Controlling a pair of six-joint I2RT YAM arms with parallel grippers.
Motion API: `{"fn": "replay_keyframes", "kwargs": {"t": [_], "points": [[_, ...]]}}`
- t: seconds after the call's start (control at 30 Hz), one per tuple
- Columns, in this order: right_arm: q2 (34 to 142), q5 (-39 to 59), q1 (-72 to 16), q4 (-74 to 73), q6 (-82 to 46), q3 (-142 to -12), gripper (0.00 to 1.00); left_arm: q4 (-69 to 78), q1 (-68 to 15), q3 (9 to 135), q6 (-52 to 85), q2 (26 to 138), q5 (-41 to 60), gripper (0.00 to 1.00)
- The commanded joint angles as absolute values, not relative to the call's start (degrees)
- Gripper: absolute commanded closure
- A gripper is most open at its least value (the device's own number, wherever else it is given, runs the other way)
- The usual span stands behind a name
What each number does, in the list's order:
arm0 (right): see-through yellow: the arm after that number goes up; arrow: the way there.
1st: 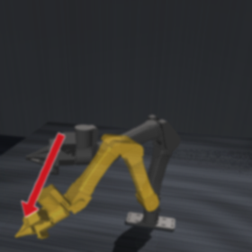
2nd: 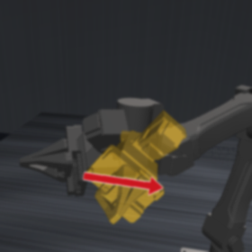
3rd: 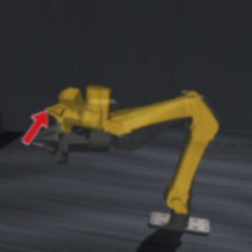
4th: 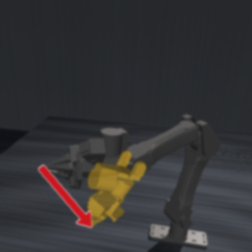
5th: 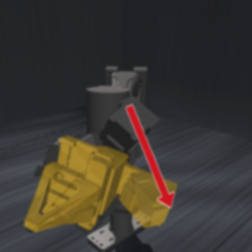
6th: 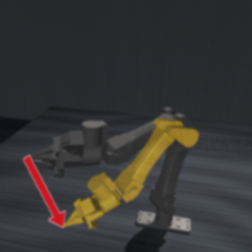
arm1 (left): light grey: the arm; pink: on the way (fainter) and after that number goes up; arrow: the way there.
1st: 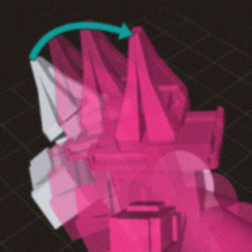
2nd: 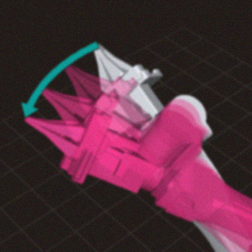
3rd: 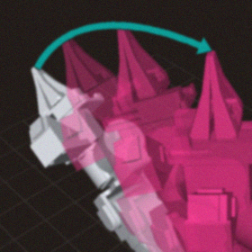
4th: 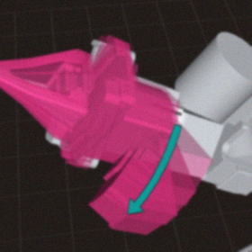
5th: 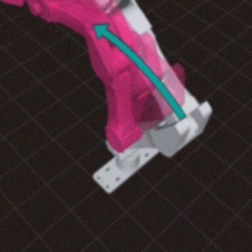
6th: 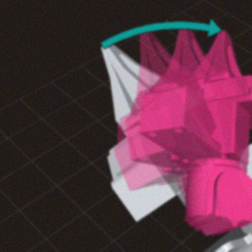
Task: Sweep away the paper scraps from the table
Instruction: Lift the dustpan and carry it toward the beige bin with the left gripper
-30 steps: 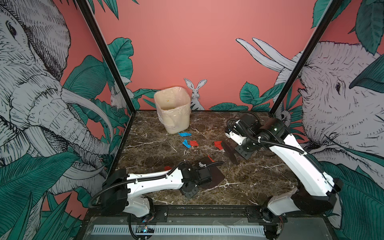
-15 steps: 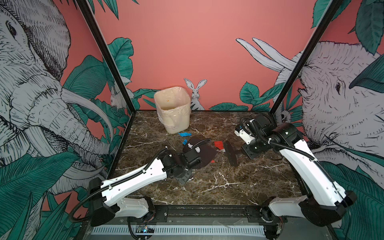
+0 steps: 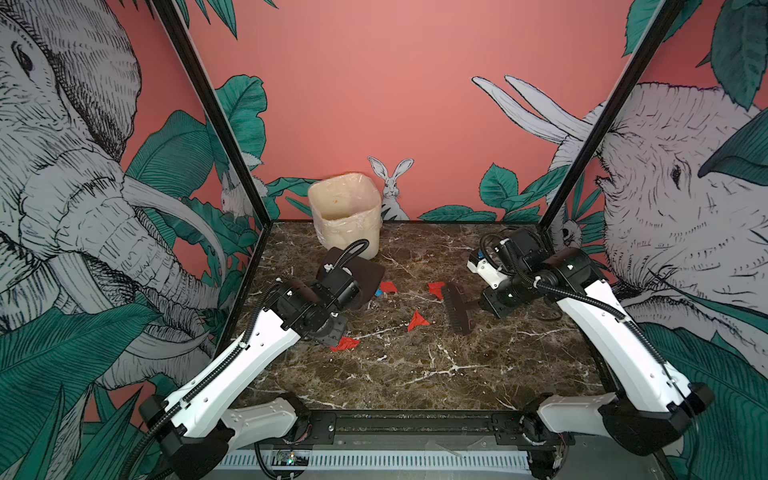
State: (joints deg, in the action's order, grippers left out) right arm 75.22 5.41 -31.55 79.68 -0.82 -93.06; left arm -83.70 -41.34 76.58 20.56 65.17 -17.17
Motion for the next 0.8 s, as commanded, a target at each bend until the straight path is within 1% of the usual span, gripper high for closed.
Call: {"fn": "replay_keyframes", "kwargs": {"t": [0.0, 0.13, 0.27, 0.47, 0.77], "points": [[73.5, 7.1, -30.8, 77.7, 0.4, -93.3, 1.0, -87.5, -36.6, 80.2, 19.0, 63.8, -20.5, 1.0], [73.5, 8.0, -30.3, 77.8, 0.9, -93.6, 1.0, -86.5, -30.8, 82.6, 16.2, 63.7, -20.0, 1.0], [73.1, 8.6, -30.0, 77.8, 1.5, -93.3, 1.0, -85.8, -25.0, 85.9, 12.4, 66.2, -19.6, 1.0], [72.5, 9.8, -29.6, 77.7, 2.0, -92.4, 1.0, -80.1, -14.3, 90.1, 7.7, 70.3, -15.5, 1.0], [71.9, 11.3, -28.7, 78.8, 3.3, -92.0, 1.0, -77.6, -4.6, 101.6, 1.9, 79.4, -12.7, 1.0]]}}
